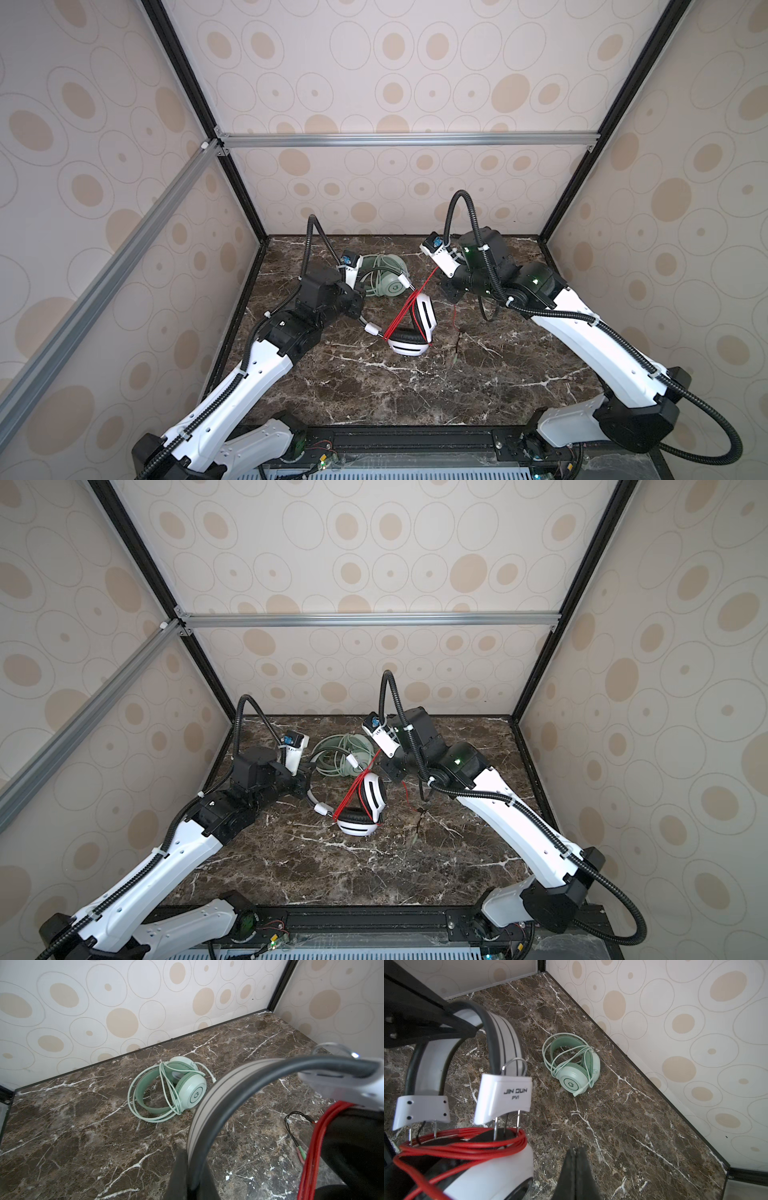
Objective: Wrap the headphones
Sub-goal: 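Loop the red cable around the earcup and draw the right gripper back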
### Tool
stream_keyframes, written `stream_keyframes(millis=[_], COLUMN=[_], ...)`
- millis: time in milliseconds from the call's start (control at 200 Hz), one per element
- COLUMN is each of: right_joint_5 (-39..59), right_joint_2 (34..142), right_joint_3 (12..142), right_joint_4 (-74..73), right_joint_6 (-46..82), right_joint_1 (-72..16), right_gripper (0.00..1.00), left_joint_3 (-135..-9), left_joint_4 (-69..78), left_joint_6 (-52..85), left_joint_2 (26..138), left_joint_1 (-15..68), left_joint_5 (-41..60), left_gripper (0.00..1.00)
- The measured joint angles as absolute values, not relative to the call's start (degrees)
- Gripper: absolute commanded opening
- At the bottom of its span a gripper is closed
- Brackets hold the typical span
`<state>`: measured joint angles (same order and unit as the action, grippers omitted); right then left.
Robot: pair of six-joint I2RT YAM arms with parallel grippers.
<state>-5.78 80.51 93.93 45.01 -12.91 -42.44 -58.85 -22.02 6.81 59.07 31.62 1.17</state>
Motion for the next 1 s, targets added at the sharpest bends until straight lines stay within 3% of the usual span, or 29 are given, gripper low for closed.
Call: stream_keyframes(millis=[440, 1000], right_joint_5=[1.37, 6.52], right_joint_2=[79.55, 73.03], right_joint_3=[87.83, 78.26], right_joint_4=[39.97, 29.21], right_joint_6=[-6.52, -0.27], right_joint_1=[-36.05, -32.45], right_gripper=[0.11, 0.15], left_joint_3=[-62.96, -76.82], left_joint_4=[-25.23, -27.29], left_joint_6=[6.83, 8.78], left_joint_2=[58.59, 60.69], left_joint_1=[31.68, 31.68], left_joint_5=[5.69, 11.29], left_gripper=[0.0, 0.0])
